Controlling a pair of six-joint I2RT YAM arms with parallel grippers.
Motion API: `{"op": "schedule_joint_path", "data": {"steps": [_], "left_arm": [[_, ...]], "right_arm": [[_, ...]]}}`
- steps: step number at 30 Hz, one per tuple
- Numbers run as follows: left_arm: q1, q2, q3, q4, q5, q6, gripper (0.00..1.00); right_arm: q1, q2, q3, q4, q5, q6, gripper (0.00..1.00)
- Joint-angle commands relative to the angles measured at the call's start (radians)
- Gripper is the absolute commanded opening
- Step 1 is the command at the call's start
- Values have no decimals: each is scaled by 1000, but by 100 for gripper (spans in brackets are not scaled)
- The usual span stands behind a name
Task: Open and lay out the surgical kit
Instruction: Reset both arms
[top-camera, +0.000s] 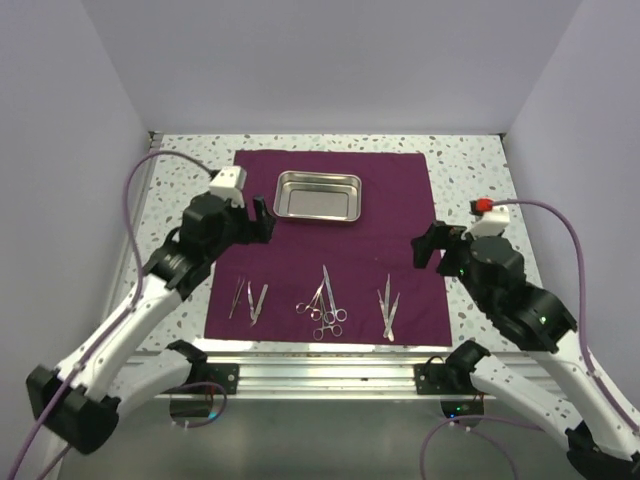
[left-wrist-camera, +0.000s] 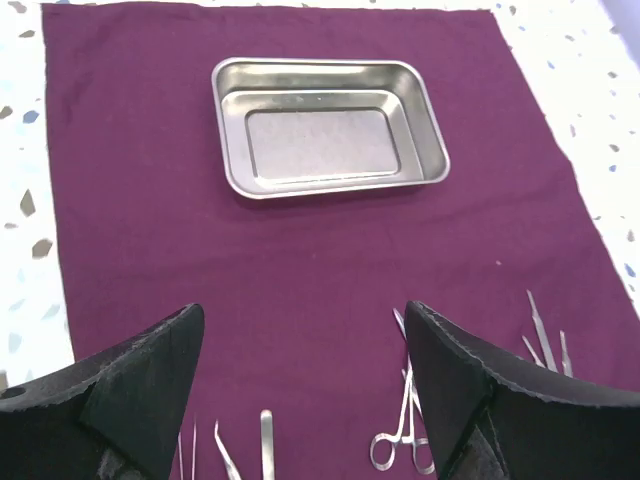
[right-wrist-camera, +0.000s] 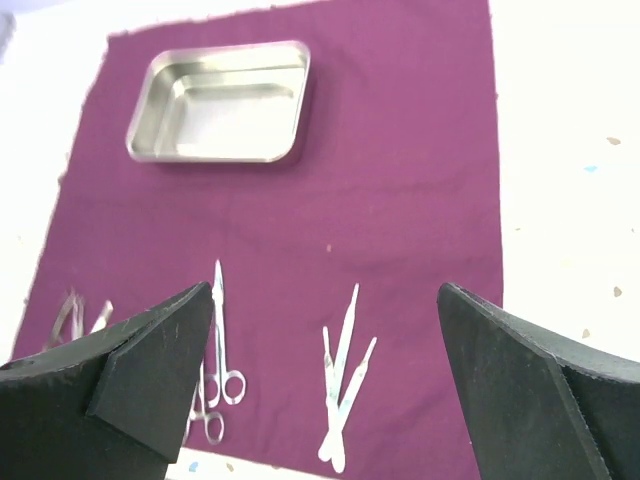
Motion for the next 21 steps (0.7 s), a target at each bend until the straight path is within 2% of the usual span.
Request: {"op": "schedule_joint_path", "data": {"steps": [1, 6, 11, 16, 18, 21], "left_arm": [[-11, -209, -127, -80, -33, -58, 85], [-11, -357, -159, -169, -114, -49, 86], [-11, -353, -135, -215, -146, -12, 86], [-11, -353, -147, -218, -154, -32, 86], [-11, -357, -153, -214, -169, -35, 86], [-11, -336, -165, -192, -214, -8, 87]], "right_arm": [[3, -64, -35, 107, 76, -29, 98], [3, 34, 41, -24, 148, 17, 98], [3, 88, 72, -74, 170, 31, 98], [1, 48, 54, -68, 145, 40, 98], [3, 23, 19, -13, 128, 8, 98], [3, 13, 28, -41, 150, 2, 98]]}}
